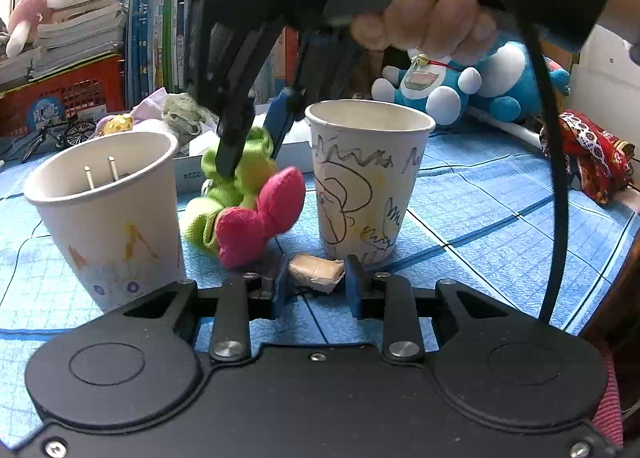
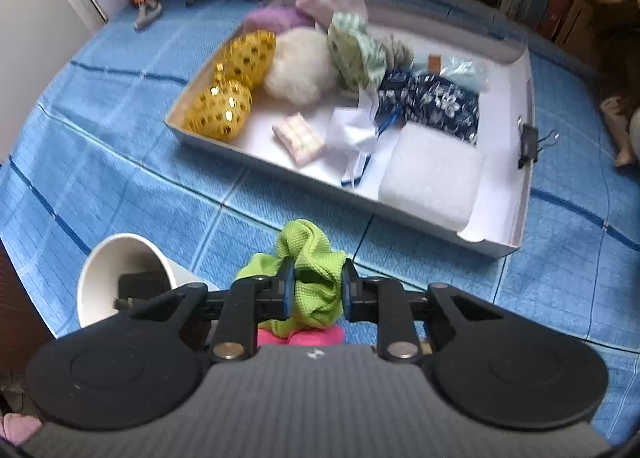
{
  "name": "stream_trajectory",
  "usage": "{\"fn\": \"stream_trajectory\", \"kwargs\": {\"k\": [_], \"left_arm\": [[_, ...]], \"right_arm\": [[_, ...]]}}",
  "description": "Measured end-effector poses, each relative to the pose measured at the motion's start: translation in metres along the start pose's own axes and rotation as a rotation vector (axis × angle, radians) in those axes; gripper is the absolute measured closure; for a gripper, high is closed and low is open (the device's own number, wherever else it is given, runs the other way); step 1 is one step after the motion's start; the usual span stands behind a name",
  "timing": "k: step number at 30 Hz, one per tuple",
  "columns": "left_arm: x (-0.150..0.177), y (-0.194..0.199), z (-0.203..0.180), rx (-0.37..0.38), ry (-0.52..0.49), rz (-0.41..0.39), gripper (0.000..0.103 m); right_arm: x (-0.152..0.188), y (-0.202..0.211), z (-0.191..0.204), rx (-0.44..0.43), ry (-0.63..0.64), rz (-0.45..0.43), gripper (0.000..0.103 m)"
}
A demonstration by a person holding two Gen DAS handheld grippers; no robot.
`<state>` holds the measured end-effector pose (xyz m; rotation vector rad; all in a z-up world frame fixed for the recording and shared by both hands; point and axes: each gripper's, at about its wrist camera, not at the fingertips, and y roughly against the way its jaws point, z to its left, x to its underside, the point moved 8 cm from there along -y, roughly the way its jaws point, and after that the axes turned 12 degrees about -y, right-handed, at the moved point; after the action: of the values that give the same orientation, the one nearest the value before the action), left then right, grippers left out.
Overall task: Organize soft objects
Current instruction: 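Grasp the beige block with the left tool while the right tool grasps the scrunchie, then carry the beige block and scrunchie over the white tray with both tools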
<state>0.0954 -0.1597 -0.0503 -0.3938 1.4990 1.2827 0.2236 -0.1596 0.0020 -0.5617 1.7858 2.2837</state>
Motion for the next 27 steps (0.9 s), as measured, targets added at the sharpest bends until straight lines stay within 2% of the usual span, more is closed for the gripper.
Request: {"fn": "stream_trajectory", "kwargs": {"k": [6, 12, 22, 27], "left_arm": [[-0.001, 0.010, 0.008, 0.002, 0.029, -0.004, 0.075], [-0.015, 0.029, 0.012, 0.000, 0.030, -0.052, 0.075], [-0.052, 0.064, 0.024, 0.001, 0.016, -0.155, 0.075], [-0.081, 0.072, 0.037, 0.002, -0.015, -0.203, 0.075]], "right_arm": [[-0.006, 0.030, 0.004, -0.025, -0.016, -0.098, 0.077], [-0.011, 0.055, 0.003, -0.019, -0.038, -0.186, 0.078], [-0.016, 0.094, -0.002, 0.007, -0.076, -0.312, 0.078], [-0.023, 0.120, -0.005, 0.001, -0.138, -0.442, 0.078]]}}
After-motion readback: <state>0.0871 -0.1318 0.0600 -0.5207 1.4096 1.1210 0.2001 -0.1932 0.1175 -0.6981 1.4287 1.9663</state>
